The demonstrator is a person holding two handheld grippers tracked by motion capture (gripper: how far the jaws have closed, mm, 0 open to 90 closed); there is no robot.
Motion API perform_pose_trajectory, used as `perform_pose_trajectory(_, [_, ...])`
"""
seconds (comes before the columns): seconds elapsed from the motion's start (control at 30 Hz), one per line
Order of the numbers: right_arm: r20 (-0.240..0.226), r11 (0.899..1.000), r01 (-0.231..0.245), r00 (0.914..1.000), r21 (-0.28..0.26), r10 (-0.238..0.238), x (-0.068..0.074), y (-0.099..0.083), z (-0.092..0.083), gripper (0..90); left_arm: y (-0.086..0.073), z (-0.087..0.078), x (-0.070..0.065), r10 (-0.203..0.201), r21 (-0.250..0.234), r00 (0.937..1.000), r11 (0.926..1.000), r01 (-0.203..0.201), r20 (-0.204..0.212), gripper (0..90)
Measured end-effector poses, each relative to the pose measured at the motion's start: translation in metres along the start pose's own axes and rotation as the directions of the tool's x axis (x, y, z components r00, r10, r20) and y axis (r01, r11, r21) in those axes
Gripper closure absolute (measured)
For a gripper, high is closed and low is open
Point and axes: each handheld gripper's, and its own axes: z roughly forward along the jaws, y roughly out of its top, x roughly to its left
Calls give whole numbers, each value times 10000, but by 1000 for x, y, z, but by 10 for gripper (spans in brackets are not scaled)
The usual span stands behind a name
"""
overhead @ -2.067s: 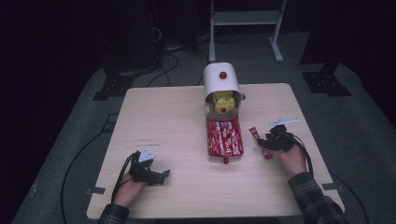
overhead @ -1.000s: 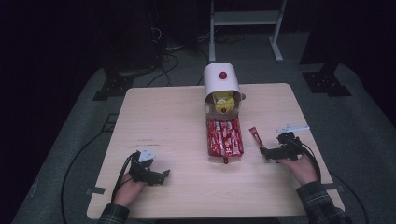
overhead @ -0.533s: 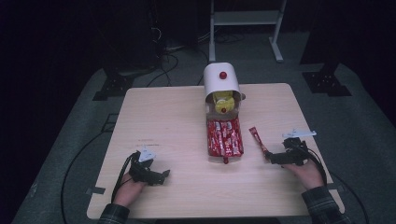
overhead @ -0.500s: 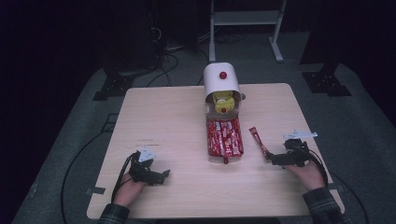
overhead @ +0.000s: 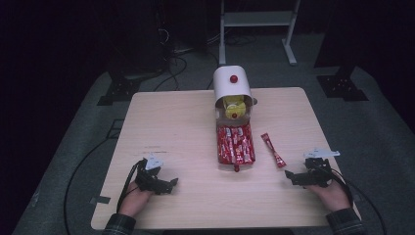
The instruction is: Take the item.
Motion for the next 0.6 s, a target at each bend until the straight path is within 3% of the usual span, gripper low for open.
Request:
perform_pose_trajectory(0.27, [287, 9981, 321, 9990, 524, -337, 0, -9, 5, 17, 0, 0, 0, 0, -2, 10000, 10000, 0, -2, 0])
perform_pose_trajectory(0.33, [144, 9985, 210, 9997, 501, -217, 0, -9, 6, 16, 0, 0, 0, 1, -4, 10000, 10000, -1, -1, 0])
perform_pose_trajectory(0.5, [133, 9996, 170, 9998, 204, -173, -1, -12, 6, 16, 0, 0, 0, -4, -5, 10000, 10000, 4, -1, 0])
perform_pose_trajectory(0.6, [147, 9995, 168, 9998, -270, -164, 0, -17, 7, 16, 0, 0, 0, 1, -3, 10000, 10000, -1, -2, 0])
